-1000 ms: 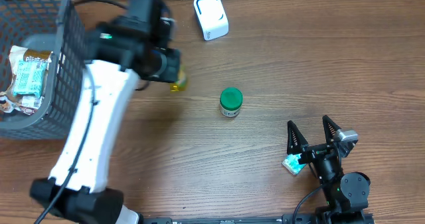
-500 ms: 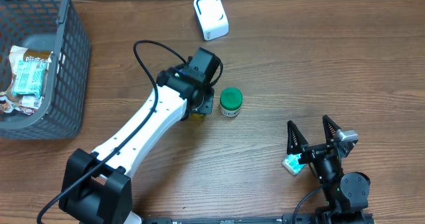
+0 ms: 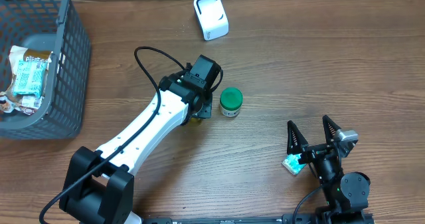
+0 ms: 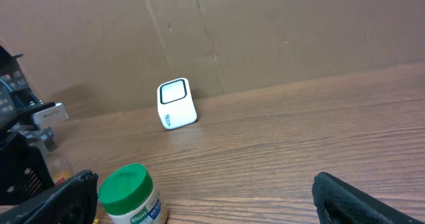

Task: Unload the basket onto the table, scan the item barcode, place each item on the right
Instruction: 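Place the yellow bottle upright left of the green jar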

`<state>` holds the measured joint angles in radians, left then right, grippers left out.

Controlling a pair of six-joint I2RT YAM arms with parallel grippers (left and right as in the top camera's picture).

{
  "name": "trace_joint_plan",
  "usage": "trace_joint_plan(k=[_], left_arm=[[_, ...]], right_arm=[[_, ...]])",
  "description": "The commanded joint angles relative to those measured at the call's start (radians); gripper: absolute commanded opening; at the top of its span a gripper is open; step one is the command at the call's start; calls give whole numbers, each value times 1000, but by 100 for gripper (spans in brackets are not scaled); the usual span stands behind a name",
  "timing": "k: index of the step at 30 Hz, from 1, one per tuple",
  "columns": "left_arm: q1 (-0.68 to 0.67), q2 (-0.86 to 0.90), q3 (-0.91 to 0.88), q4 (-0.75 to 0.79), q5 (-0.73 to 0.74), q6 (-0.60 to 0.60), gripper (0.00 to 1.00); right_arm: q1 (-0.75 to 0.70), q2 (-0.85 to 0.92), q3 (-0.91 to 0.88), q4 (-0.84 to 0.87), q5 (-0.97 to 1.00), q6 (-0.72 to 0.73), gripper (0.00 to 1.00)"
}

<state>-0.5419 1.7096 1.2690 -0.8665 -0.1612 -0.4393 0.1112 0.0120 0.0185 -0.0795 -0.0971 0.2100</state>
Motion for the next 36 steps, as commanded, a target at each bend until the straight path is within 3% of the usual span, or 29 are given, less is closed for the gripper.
trace_joint_plan(k=[1,5,16,18,23,27,32,36], left_arm=[[-3,7,2,23,6,-19,39],[-3,7,2,17,10,-22,48],[-2,0,22,-1,31,-1,92],[5,-16,61,-17,31,18,96],[28,-51,240,-140,23,79,100],[70,-59,487,-358,-28,169,100],[141,-59,710,-539,-266,228,100],[225,-59,807,-575,-442,287,100]], right_arm=[[-2,-9,-11,3,2,6,100],[-2,-9,-11,3,2,6,100],[-2,-9,-11,3,2,6,100],[-2,-9,-11,3,2,6,100],[-2,-9,-11,3,2,6,100],[-2,-9,-11,3,2,6,100],[-2,-9,-11,3,2,6,100],[-2,-9,-11,3,2,6,100]])
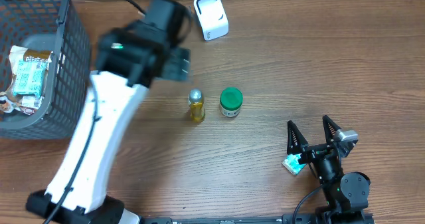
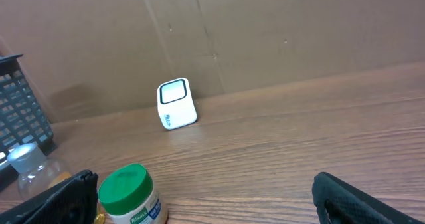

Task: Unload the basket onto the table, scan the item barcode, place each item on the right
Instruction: 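Place the yellow bottle upright left of the green jar, then reach the left gripper into the basket and grasp the wipes packet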

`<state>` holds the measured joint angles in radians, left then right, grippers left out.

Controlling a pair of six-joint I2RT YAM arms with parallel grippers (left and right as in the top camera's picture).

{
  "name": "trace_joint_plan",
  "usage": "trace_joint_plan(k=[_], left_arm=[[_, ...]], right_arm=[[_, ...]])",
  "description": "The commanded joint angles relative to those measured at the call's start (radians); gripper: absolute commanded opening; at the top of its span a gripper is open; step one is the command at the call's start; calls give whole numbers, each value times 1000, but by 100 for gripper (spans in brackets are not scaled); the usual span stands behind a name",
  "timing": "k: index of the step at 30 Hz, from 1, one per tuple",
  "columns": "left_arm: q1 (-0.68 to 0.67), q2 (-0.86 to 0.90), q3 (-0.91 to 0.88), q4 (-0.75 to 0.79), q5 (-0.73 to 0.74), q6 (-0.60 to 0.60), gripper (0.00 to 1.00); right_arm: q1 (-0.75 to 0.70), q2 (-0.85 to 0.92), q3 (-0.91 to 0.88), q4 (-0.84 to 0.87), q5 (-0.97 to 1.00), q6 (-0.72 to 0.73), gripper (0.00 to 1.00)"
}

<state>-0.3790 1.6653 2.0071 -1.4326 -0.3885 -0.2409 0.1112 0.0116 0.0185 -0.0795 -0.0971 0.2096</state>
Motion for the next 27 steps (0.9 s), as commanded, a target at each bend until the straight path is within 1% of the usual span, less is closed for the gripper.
trace_joint_plan(k=[1,4,7,11,18,25,27], left_arm=[[84,-15,76,-5,-216,116,100],[169,-11,76,44,-217,207,100],[262,-3,75,97,-219,259,100],[386,-1,75,165,-206,260,100],[595,-1,75,267,-56,264,100],[750,-1,75,303,-54,264,100],[782,-1,71,310,-32,271,99]], right_arm=[[-2,-8,-11,3,2,6,100],[-2,-8,-11,3,2,6,100],[-2,-8,-11,3,2,6,100],[-2,-8,-11,3,2,6,100],[-2,-8,-11,3,2,6,100],[-2,-8,-11,3,2,6,100],[-2,-8,-11,3,2,6,100]])
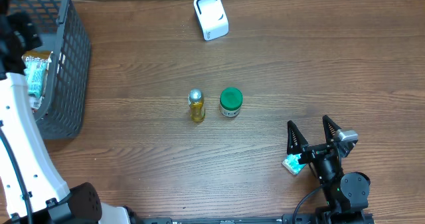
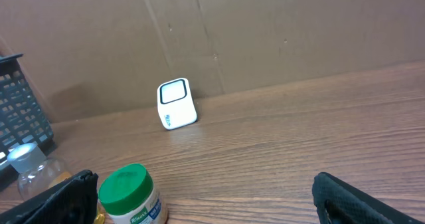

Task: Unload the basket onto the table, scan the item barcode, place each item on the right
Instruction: 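Reach the left gripper into the basket and grasp the wipes packet, then lift the wipes packet out of the basket with the left gripper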

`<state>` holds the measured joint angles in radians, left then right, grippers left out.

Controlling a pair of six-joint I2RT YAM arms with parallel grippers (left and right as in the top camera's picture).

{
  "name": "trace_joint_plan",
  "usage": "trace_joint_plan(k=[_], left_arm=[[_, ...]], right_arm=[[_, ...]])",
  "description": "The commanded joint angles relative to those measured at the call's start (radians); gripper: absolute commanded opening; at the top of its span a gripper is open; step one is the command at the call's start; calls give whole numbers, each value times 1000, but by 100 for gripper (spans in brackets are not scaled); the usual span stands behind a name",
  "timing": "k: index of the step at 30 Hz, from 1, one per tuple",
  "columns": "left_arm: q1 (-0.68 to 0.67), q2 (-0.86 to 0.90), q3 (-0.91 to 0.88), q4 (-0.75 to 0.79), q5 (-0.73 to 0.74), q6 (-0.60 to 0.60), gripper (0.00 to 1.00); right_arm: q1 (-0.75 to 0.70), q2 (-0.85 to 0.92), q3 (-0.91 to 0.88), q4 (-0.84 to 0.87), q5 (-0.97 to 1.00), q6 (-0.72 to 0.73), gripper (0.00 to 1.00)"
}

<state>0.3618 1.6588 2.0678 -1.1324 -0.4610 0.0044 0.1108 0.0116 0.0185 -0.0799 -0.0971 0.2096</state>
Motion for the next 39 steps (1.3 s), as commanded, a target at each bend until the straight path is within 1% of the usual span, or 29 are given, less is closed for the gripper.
trace_joint_plan(k=[1,4,13,16,20,24,37,39], left_arm=[[56,6,7,14,62,38,100],[114,12,-25,43,143,87,100],[226,101,-154,90,149,155,100],[246,138,-185,105,200,208,100],[251,204,-187,116,278,285,99],[251,272,-187,133,279,337,100],[250,481,-187,252,280,412,100],[250,501,-187,266,309,440,99]], right_arm=[[-2,-8,-11,3,2,6,100],[-2,-8,-11,3,2,6,100],[-2,-8,-11,3,2,6,100],[-2,-8,-11,3,2,6,100],[-2,-8,-11,3,2,6,100],[-2,-8,-11,3,2,6,100],[-2,-8,-11,3,2,6,100],[-2,-8,-11,3,2,6,100]])
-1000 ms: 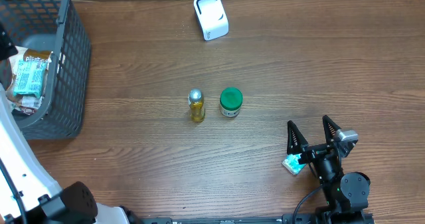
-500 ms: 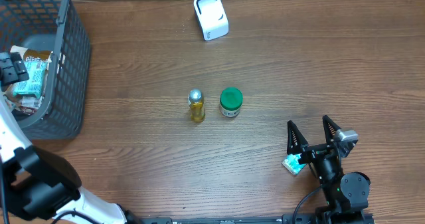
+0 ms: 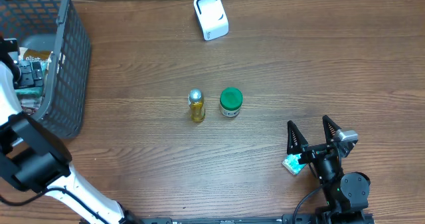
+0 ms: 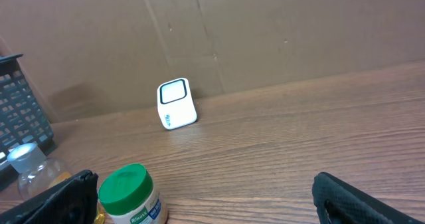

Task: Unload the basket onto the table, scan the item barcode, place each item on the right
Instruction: 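Lift the wipes packet out of the basket with the left gripper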

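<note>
The white barcode scanner (image 3: pixel 211 16) (image 4: pixel 176 103) stands at the far edge of the table. A yellow bottle with a silver cap (image 3: pixel 195 106) (image 4: pixel 26 165) and a green-lidded jar (image 3: pixel 230 102) (image 4: pixel 129 194) stand side by side mid-table. My left gripper (image 3: pixel 28 72) is down inside the grey basket (image 3: pixel 74 64) over the snack packets (image 3: pixel 31 53); its jaws are too dark to read. Near the front right, my right gripper (image 3: pixel 309 122) (image 4: pixel 206 211) rests open and holds nothing, facing the jar and the scanner.
The basket takes up the far left corner, and its corner shows in the right wrist view (image 4: pixel 20 111). A cardboard wall (image 4: pixel 265 31) stands behind the scanner. My left arm's white link (image 3: pixel 8 98) runs along the left edge.
My left gripper was higher, by the basket's far left corner, and is now lower inside the basket over the packets. The right arm, bottle, jar and scanner have not moved.
My left gripper was first at the yellow bottle beside the jar. Then it was up and to the left of the scanner, with the bottle left standing. After that it was at the basket, and now it is down inside it.
</note>
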`<state>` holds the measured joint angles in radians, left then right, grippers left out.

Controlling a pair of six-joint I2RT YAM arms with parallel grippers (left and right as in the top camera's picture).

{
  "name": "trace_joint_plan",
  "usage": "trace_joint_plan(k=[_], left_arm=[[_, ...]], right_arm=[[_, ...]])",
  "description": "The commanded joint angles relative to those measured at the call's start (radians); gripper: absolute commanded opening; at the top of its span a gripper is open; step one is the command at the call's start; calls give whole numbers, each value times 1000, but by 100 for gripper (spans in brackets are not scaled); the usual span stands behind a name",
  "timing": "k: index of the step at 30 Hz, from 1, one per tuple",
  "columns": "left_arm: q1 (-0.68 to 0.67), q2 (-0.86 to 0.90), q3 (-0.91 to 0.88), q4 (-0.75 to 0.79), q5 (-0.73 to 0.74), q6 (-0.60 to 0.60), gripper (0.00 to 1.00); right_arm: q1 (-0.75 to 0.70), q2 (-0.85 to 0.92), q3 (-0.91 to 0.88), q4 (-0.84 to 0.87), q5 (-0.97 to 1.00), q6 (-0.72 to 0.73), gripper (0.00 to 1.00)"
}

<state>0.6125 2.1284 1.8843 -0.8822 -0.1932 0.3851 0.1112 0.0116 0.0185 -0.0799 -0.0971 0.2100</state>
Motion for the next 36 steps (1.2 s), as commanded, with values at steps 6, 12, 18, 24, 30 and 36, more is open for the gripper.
trace_joint_plan(k=[6,12,18,24,30,36], left_arm=[[0,77,-3,28,87,115,100],[0,93,-3,48,86,117,100],[0,108,-3,50,85,117,99],[0,153,-4,42,17,116,99],[8,196,-4,42,-101,66,100],[9,200,-3,30,-68,33,41]], right_arm=[[-2,-8,-11,3,2,6,100],[-2,-8,-11,3,2,6,100],[-2,-8,-11,3,2,6,100],[-2,-8,-11,3,2,6,100],[-2,-8,-11,3,2,6,100],[-2,-8,-11,3,2,6,100]])
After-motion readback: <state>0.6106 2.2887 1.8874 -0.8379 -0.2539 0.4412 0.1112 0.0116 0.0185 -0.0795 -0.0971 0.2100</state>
